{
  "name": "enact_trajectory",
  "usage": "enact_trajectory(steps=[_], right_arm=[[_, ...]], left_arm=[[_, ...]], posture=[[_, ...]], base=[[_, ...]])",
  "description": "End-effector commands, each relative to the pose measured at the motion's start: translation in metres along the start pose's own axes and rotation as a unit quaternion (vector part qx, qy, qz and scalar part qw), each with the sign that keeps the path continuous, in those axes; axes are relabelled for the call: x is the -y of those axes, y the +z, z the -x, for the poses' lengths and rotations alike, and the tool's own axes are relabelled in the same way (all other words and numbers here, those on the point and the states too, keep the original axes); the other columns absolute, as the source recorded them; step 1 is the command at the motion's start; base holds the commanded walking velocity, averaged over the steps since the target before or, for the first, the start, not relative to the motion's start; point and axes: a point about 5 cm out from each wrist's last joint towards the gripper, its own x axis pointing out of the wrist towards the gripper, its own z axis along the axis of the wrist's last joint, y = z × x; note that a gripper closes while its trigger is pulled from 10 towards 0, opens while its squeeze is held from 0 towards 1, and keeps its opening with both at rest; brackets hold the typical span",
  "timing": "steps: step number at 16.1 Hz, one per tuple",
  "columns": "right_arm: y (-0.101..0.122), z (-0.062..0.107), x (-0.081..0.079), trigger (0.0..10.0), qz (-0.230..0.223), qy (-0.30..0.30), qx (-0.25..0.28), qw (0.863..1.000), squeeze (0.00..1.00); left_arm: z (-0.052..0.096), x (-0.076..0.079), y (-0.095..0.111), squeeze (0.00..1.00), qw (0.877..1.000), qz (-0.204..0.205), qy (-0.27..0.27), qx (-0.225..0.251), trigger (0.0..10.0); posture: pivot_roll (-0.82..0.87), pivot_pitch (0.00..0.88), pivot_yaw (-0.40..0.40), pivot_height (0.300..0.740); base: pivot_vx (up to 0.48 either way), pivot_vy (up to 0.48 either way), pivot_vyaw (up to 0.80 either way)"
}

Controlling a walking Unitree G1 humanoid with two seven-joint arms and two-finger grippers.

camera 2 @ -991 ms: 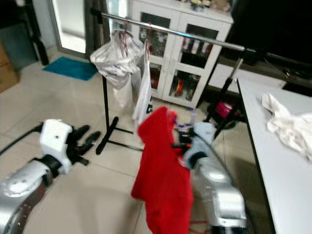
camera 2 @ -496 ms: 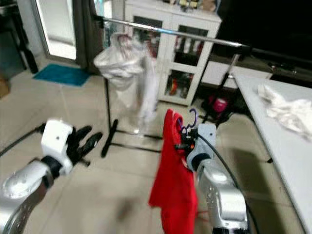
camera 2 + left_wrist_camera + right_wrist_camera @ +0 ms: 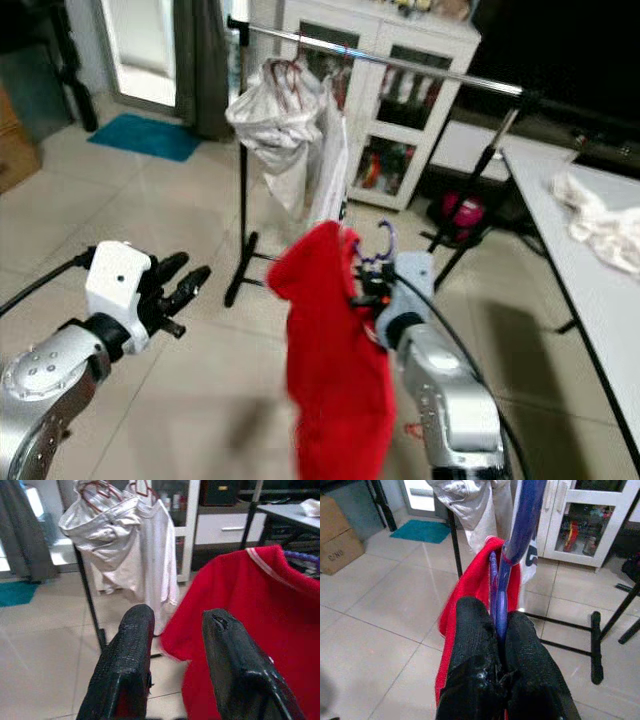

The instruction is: Hang hanger

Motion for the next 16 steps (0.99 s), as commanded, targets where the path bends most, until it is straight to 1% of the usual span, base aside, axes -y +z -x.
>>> enact_trajectory(steps=[1,2,3,4,6,7,8,9,11,12,13,14,15,16], right_arm=[[0.012,0.0,-0.002,10.0,0.003,0.009,0.028,1.0,0.0],[0.013,0.0,-0.004,10.0,0.0,0.018,0.03,0.999,0.0],[0.014,0.0,-0.005,4.5,-0.002,0.024,0.032,0.999,0.0],[0.018,0.0,-0.01,0.0,-0.003,0.048,0.04,0.998,0.0],[0.021,0.0,-0.014,0.0,0.006,0.069,0.045,0.997,0.0],[0.025,0.0,-0.019,0.0,0.021,0.091,0.049,0.994,0.0],[0.026,0.0,-0.021,0.0,0.028,0.1,0.05,0.993,0.0],[0.03,0.0,-0.025,0.0,0.052,0.125,0.057,0.989,0.0],[0.033,-0.001,-0.026,0.0,0.072,0.143,0.062,0.985,0.0],[0.036,-0.002,-0.028,0.0,0.097,0.163,0.069,0.979,0.0],[0.037,-0.002,-0.028,0.0,0.101,0.166,0.071,0.978,0.0],[0.039,-0.002,-0.03,0.0,0.118,0.179,0.075,0.974,0.0],[0.043,-0.003,-0.033,0.0,0.144,0.198,0.082,0.966,0.0],[0.044,-0.002,-0.033,0.0,0.157,0.208,0.086,0.962,0.0]], left_arm=[[-0.001,0.0,0.001,0.0,1.0,-0.002,0.0,0.0,10.0],[-0.001,-0.001,0.001,0.0,1.0,-0.003,0.001,0.0,10.0],[-0.001,-0.001,0.001,0.0,1.0,-0.003,0.002,0.0,10.0],[-0.001,-0.002,0.002,0.0,1.0,-0.005,0.003,0.001,10.0],[-0.004,-0.003,0.006,0.0,1.0,-0.001,-0.003,0.006,10.0],[-0.007,-0.004,0.008,0.0,1.0,0.015,-0.009,0.005,10.0],[-0.008,-0.005,0.008,0.0,1.0,0.025,-0.01,0.003,10.0],[-0.012,-0.004,0.014,1.0,0.999,0.036,-0.018,0.012,10.0],[-0.017,-0.001,0.018,1.0,0.999,0.038,-0.031,0.013,10.0],[-0.027,0.006,0.026,1.0,0.997,0.045,-0.059,0.023,10.0],[-0.03,0.007,0.027,1.0,0.997,0.045,-0.065,0.025,10.0],[-0.036,0.007,0.031,1.0,0.996,0.043,-0.068,0.027,10.0],[-0.045,0.005,0.036,1.0,0.996,0.044,-0.065,0.029,10.0],[-0.049,0.004,0.038,1.0,0.997,0.039,-0.063,0.027,10.0]], posture=[[-0.01,0.0,-0.138,0.74],[-0.01,0.0,-0.138,0.74],[-0.01,0.0,-0.14,0.74],[-0.01,0.0,-0.141,0.74],[-0.01,0.0,-0.142,0.74],[-0.02,0.0,-0.142,0.74],[-0.02,0.0,-0.142,0.74],[-0.02,0.0,-0.14,0.74],[-0.03,0.0,-0.135,0.74],[-0.04,0.0,-0.131,0.74],[-0.04,0.0,-0.128,0.74],[-0.05,0.0,-0.126,0.74],[-0.05,0.0,-0.124,0.74],[-0.06,0.0,-0.123,0.74]], base=[[0.0,0.0,0.0],[0.0,0.0,0.0],[0.0,0.0,0.0],[0.0,0.0,0.0],[0.0,0.0,0.0],[0.0,0.0,0.0],[0.0,0.0,0.0],[0.0,0.0,0.0],[0.0,0.0,0.0],[0.0,0.0,0.0],[0.0,0.0,0.0],[0.0,0.0,0.0],[0.0,0.0,0.0],[0.0,0.0,0.0]])
